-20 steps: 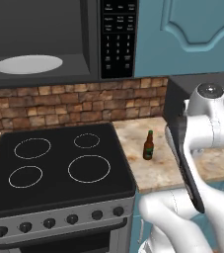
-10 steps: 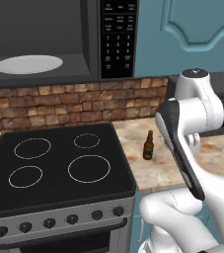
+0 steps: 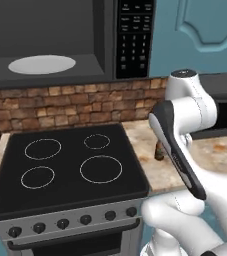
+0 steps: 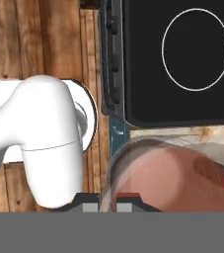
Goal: Place the microwavable item in the microwave. Then, close the microwave door and press the start button.
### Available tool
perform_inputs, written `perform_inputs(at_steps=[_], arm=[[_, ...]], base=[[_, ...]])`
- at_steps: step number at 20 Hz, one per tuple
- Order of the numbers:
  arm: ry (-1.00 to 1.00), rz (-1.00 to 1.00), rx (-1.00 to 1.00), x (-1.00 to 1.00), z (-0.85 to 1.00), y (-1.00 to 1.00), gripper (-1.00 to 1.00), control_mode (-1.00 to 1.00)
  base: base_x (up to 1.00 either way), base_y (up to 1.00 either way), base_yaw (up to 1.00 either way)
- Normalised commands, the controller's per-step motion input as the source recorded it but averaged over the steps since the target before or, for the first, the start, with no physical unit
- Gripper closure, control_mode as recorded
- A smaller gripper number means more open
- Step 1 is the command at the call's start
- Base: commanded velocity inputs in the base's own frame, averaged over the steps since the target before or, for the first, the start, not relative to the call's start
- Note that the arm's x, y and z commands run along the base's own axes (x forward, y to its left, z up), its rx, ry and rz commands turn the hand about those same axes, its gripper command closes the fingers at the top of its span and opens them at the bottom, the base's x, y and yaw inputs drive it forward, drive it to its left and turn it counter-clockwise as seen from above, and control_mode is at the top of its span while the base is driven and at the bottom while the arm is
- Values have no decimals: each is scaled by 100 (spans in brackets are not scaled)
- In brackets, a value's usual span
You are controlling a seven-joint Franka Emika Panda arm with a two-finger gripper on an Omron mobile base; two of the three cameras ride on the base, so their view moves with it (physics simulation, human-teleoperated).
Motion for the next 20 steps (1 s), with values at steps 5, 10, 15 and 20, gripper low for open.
perform_inputs(at_steps=[5,10,15,20], arm=[[0,0,0,0,0,0,100,100],[0,0,0,0,0,0,100,100],[0,0,0,0,0,0,100,100],[0,0,0,0,0,0,100,100]], base=[[0,100,0],[0,55,0],[22,1,0],[12,0,0]])
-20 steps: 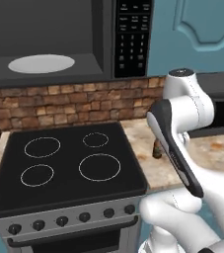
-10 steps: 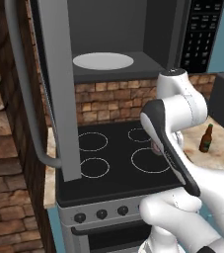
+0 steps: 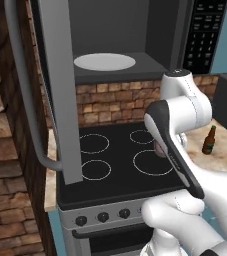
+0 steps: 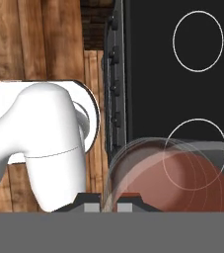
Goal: Place the microwavable item in the microwave. Then, close the microwave door and press the start button.
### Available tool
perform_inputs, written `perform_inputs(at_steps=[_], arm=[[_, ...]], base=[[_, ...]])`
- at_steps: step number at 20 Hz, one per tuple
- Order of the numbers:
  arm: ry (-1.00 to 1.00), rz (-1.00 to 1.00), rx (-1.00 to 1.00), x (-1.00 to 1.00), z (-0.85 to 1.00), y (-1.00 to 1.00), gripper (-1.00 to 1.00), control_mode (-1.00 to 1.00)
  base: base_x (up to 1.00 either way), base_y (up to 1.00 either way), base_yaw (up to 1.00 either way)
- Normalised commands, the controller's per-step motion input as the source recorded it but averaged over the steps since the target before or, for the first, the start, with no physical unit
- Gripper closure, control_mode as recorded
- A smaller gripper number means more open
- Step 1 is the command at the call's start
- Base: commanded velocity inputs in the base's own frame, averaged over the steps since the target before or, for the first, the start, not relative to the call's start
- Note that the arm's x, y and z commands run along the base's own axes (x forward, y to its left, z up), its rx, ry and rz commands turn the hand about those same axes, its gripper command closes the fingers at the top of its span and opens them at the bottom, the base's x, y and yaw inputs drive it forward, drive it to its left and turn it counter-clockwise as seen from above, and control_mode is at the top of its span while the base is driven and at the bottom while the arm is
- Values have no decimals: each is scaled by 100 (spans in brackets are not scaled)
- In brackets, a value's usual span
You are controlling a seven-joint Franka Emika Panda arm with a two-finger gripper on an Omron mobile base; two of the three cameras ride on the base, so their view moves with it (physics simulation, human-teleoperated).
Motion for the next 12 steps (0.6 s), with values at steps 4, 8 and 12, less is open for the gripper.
perform_inputs(at_steps=[4,8,12], arm=[[0,0,0,0,0,0,100,100],[0,0,0,0,0,0,100,100],[0,0,0,0,0,0,100,100]], base=[[1,0,0],[1,0,0],[7,0,0]])
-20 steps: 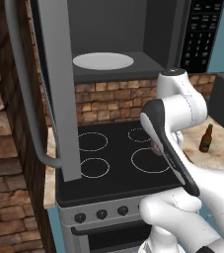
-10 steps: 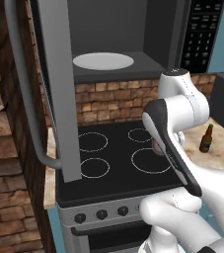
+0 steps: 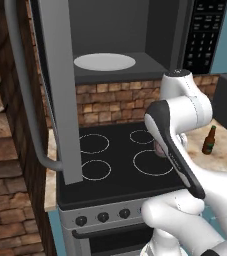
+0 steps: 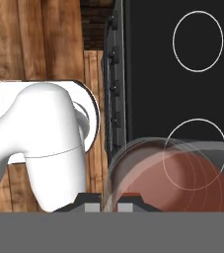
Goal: Place the microwavable item in the microwave. Then, close the microwave door and press the start button.
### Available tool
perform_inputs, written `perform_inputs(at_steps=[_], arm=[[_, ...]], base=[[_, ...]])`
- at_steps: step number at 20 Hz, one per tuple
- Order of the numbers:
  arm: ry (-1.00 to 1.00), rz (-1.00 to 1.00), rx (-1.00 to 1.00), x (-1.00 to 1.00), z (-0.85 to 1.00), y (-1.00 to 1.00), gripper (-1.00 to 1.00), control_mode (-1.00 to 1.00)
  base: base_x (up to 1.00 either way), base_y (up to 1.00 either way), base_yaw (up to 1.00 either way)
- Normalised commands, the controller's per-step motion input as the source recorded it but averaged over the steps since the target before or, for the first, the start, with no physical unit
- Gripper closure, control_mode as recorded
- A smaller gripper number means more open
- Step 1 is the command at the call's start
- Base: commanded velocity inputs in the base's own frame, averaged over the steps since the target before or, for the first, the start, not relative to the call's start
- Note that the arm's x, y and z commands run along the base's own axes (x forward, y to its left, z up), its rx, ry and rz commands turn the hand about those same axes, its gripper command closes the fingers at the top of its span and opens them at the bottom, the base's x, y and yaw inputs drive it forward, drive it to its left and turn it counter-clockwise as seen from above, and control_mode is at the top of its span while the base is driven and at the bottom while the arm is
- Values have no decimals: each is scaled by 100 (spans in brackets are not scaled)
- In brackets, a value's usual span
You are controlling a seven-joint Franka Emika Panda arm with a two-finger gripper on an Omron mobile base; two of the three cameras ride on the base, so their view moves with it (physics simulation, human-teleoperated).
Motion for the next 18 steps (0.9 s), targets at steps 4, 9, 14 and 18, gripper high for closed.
perform_inputs(at_steps=[4,9,14,18], arm=[[-12,3,0,12,32,4,100,-100],[-16,9,0,28,68,22,100,-100],[-14,8,0,8,84,24,100,-100],[-12,6,0,29,75,34,100,-100]], base=[[0,0,0],[0,0,0],[0,0,0],[0,0,0]])
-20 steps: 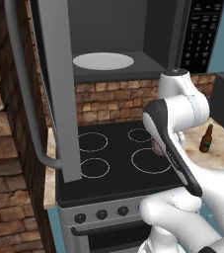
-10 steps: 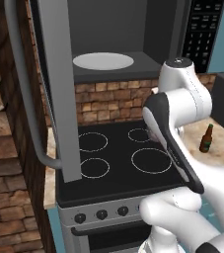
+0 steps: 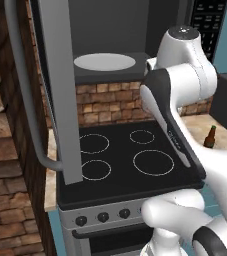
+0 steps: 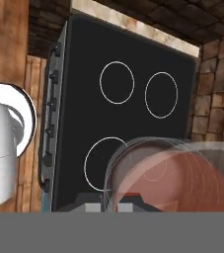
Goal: Place the microwavable item in the microwave. Then, close the microwave door and press the start button.
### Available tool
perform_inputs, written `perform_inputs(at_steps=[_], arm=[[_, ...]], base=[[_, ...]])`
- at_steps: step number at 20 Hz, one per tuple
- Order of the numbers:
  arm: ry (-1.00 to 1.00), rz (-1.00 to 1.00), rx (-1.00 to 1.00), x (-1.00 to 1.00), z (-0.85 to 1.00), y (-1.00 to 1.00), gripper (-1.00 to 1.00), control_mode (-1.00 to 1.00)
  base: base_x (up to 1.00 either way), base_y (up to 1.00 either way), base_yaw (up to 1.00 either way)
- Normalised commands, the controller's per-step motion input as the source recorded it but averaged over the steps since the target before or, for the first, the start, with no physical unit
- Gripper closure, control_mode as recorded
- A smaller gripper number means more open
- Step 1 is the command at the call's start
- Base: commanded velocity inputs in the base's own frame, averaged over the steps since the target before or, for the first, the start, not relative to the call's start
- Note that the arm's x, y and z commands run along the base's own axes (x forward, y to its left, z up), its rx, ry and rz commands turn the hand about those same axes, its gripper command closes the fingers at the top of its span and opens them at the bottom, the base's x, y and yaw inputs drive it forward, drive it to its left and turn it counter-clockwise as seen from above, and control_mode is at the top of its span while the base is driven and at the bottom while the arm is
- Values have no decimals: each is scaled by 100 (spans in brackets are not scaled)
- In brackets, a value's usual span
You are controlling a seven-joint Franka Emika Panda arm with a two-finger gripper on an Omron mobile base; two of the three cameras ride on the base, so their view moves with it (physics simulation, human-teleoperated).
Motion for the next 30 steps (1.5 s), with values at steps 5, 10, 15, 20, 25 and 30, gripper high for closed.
perform_inputs(at_steps=[5,10,15,20,25,30], arm=[[-8,6,1,56,33,20,100,-100],[0,3,2,65,25,9,100,-100],[-6,0,0,48,56,0,100,-100],[-2,0,0,55,16,1,100,-100],[0,0,0,90,-4,13,100,-100],[0,1,1,80,-8,17,100,-100]], base=[[0,0,0],[0,0,0],[0,0,0],[0,0,0],[0,0,0],[0,0,0]])
